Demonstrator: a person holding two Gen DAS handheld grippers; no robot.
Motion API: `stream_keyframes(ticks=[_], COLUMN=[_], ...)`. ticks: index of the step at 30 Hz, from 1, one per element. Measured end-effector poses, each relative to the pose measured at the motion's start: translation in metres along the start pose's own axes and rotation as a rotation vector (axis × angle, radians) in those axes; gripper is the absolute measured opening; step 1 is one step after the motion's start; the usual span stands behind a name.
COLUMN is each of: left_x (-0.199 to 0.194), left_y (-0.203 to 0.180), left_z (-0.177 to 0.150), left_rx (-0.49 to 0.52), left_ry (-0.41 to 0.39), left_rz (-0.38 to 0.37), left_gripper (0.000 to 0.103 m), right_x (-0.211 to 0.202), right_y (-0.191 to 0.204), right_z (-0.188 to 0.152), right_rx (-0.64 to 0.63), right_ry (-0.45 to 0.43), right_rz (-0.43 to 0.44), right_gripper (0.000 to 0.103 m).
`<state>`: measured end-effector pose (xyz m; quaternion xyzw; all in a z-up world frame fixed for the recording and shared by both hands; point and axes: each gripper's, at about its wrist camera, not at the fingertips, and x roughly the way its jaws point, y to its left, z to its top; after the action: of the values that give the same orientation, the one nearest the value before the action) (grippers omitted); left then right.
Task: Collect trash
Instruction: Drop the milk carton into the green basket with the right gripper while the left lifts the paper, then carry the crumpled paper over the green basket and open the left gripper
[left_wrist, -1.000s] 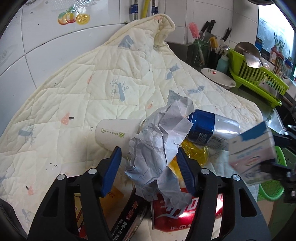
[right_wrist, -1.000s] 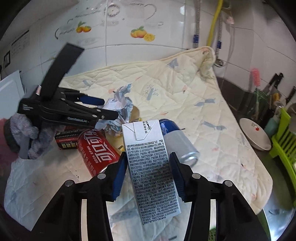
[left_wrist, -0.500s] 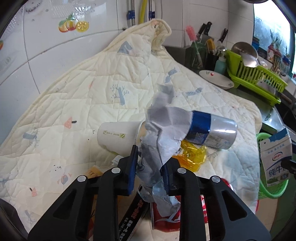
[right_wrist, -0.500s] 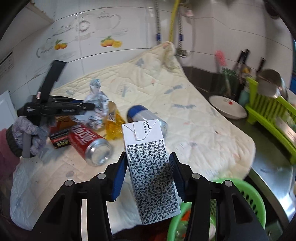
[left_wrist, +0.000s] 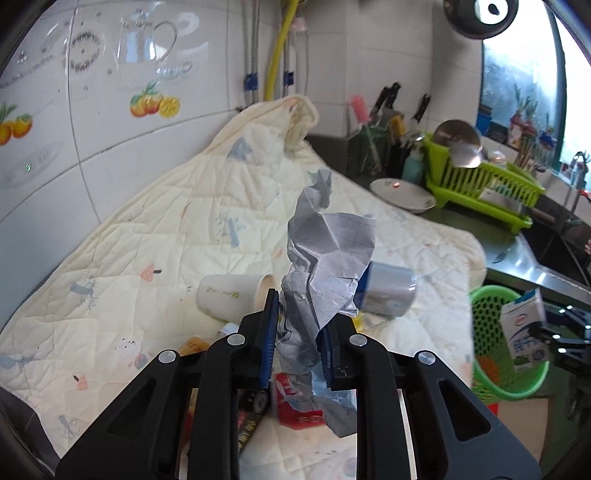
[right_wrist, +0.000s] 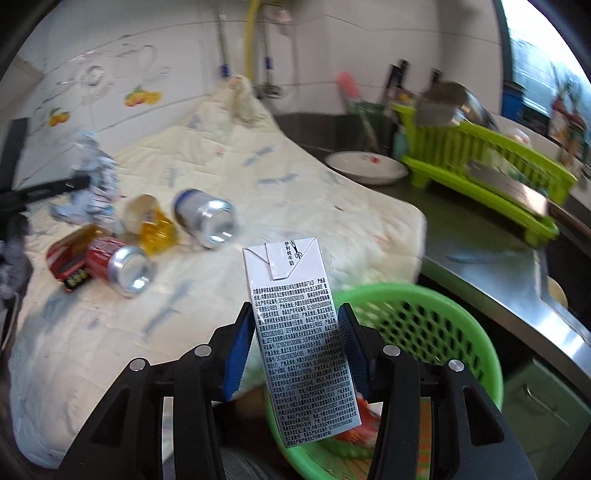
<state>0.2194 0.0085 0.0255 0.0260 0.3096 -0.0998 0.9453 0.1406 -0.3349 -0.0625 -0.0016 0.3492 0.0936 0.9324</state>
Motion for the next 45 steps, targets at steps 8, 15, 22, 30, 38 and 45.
stream_keyframes(ticks=[8, 15, 22, 30, 38, 45], left_x=[-0.021, -0.023, -0.014, 0.012, 0.045, 0.067], left_y=[-0.04, -0.082, -0.131, -0.192, -0.247, -0.286], left_z=[0.002, 0.0, -0.006, -0.019, -0.038, -0.054], left_rx=[0.033, 0.071, 0.119, 0.17, 0.225, 0.254], left_ry=[-0.038, -0.037, -0.009, 0.057, 0.145, 0.204], left_rz=[-0.096, -0.174, -0.258, -0.348, -0.399, -0.445], left_gripper=[0.019, 0.019, 0.019, 0.019, 0.02, 0.023], right_x=[0.021, 0.037, 0.03, 0.0, -0.037, -0.059], right_y=[-0.049, -0.085, -0.101, -0.104, -0.102, -0.1], right_z=[-0.034, -0.057, -0.067, -0.072, -0.077, -0.083], right_rx=[0.084, 0.173, 0.221, 0.236, 0.234, 0.228], right_ry=[0.09, 0.14, 0.131, 0.08, 0.014, -0.025], right_rz=[-0.131, -0.171, -0.172, -0.175, -0.177, -0.198], right_gripper=[0.045, 0.046, 0.047, 0.054, 0.062, 0.065])
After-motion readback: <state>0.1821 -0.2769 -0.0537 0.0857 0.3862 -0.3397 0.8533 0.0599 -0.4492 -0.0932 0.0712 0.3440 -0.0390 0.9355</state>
